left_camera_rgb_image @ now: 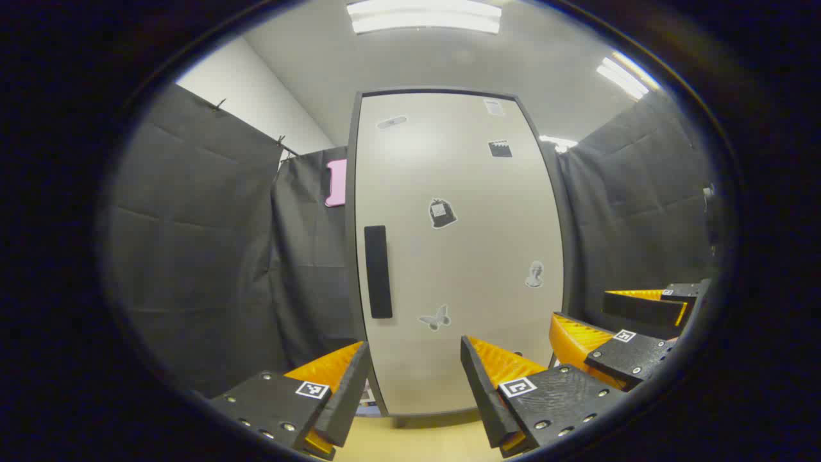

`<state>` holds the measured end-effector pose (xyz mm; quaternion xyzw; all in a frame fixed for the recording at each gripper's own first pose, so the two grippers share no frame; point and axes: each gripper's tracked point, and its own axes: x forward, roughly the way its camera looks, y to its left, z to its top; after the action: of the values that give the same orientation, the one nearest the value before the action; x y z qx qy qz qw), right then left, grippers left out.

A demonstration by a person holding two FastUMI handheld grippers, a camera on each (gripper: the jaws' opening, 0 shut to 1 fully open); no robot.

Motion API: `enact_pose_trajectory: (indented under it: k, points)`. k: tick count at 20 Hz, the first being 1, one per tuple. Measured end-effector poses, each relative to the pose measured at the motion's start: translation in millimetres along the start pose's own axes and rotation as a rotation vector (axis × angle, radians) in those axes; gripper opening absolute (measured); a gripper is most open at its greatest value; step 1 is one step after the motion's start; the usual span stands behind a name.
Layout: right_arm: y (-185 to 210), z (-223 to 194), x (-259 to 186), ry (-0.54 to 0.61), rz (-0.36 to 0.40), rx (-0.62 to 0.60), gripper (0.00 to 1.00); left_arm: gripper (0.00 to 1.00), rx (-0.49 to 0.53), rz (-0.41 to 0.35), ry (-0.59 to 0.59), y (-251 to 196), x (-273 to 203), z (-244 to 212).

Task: Open the cabinet door with the right hand, grasp the bottle in the cabinet with the left hand and place it on the coaster, then close the cabinet door with the right hand.

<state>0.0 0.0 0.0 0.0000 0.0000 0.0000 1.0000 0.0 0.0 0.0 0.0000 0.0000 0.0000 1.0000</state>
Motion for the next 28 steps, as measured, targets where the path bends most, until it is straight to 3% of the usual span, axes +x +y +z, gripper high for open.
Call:
enact_pose_trajectory:
  k: [2,3,4,6,7,10,12,14,20,21,28]
  points:
    - [0,-4,2,0.001,0.000,0.000,0.94,0.80,-0.002,0.000,-0.004,-1,-1,-1]
    - [2,-8,3,0.016,0.006,0.008,0.94,0.84,-0.007,-0.002,0.001,-1,-1,-1]
    - [1,-11,4,0.028,0.005,0.012,0.94,0.80,-0.008,-0.001,0.005,-1,-1,-1]
    - [0,-11,7,0.035,0.000,0.003,0.94,0.84,-0.007,-0.002,0.014,-1,-2,-1]
    - [0,-12,8,0.041,-0.002,-0.006,0.94,0.80,-0.005,-0.003,0.015,-1,-1,-2]
    - [1,-13,13,0.048,-0.001,-0.026,0.94,0.80,0.000,-0.007,0.027,-1,-1,-3]
    - [-4,-8,15,0.038,-0.029,-0.085,0.94,0.84,-0.019,-0.031,0.028,-5,-2,-4]
    - [-5,-4,16,0.015,-0.038,-0.133,0.95,0.80,-0.018,-0.029,0.019,-2,-1,-1]
    - [-3,-2,20,0.020,-0.028,-0.095,0.95,0.80,-0.014,-0.032,0.013,-4,1,-1]
    - [-4,-2,20,0.026,-0.027,-0.089,0.95,0.84,-0.024,-0.033,0.018,-4,1,-1]
    - [-8,5,19,0.011,-0.037,-0.052,0.95,0.80,-0.020,-0.038,0.021,-4,1,0]
